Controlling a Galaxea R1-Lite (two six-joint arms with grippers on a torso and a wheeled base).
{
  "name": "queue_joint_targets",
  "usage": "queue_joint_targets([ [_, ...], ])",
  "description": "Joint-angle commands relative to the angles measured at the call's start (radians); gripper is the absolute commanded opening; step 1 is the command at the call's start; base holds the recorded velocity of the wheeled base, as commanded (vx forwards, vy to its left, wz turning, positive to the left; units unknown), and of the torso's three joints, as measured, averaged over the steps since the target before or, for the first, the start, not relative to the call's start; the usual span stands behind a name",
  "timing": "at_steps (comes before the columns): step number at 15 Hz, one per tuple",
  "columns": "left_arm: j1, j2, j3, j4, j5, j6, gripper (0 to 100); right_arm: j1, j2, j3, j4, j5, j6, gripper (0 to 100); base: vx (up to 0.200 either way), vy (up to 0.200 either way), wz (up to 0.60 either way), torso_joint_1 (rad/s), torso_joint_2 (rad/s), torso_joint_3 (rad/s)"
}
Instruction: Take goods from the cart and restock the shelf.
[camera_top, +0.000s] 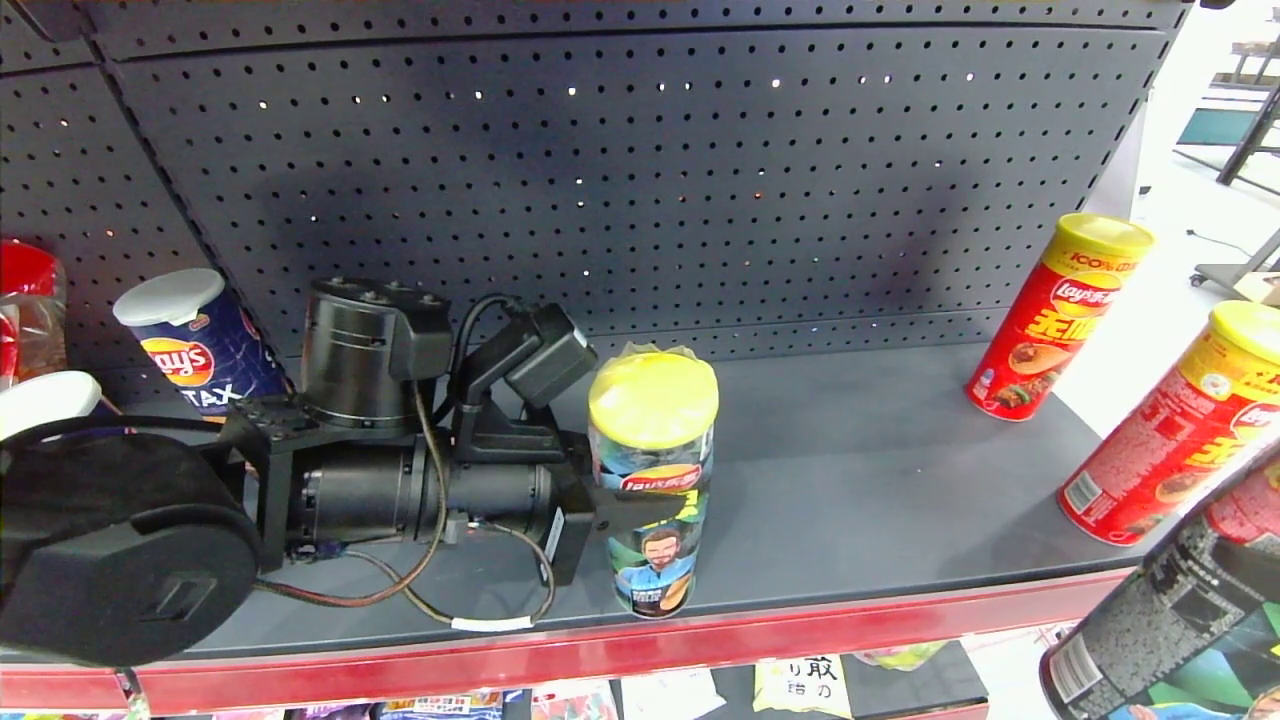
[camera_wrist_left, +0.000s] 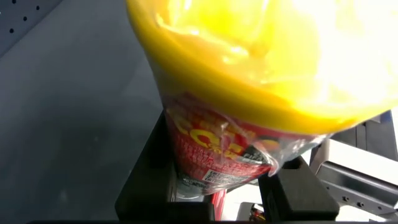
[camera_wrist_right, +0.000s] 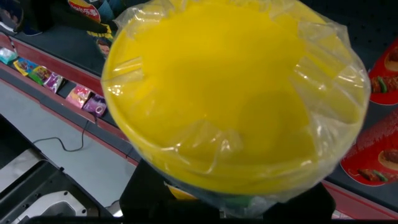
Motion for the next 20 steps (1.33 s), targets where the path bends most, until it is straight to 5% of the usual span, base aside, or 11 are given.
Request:
queue_joint_targets([
  [1,0.000,0.000,0.000,0.000,0.003,-0.001,0,0.000,0.000,0.001,0.000,0.000,0.000,0,0.000,0.000,0.00,0.000,0.00,0.000],
  [6,0.000,0.000,0.001,0.000,0.006,0.004,0,0.000,0.001,0.000,0.002,0.002,-0.002,0,0.000,0.000,0.00,0.000,0.00,0.000],
  [7,0.000,0.002,-0.002,0.000,0.008,0.004,100,0.000,0.001,0.000,0.002,0.002,-0.002,0,0.000,0.000,0.00,0.000,0.00,0.000],
  [13,0.001,-0.025,0.017,0.001,0.023,0.001,100,0.005,0.015,-0.020,0.002,0.008,-0.003,0,0.000,0.000,0.00,0.000,0.00,0.000],
  [16,0.012,-0.090,0.093,0.001,0.023,-0.002,100,0.014,0.198,-0.180,0.000,0.035,-0.006,0,0.000,0.000,0.00,0.000,0.00,0.000],
  [20,0.035,-0.193,0.193,0.001,0.025,-0.004,100,0.082,0.408,-0.237,-0.081,0.043,-0.033,0,0.000,0.000,0.00,0.000,0.00,0.000],
])
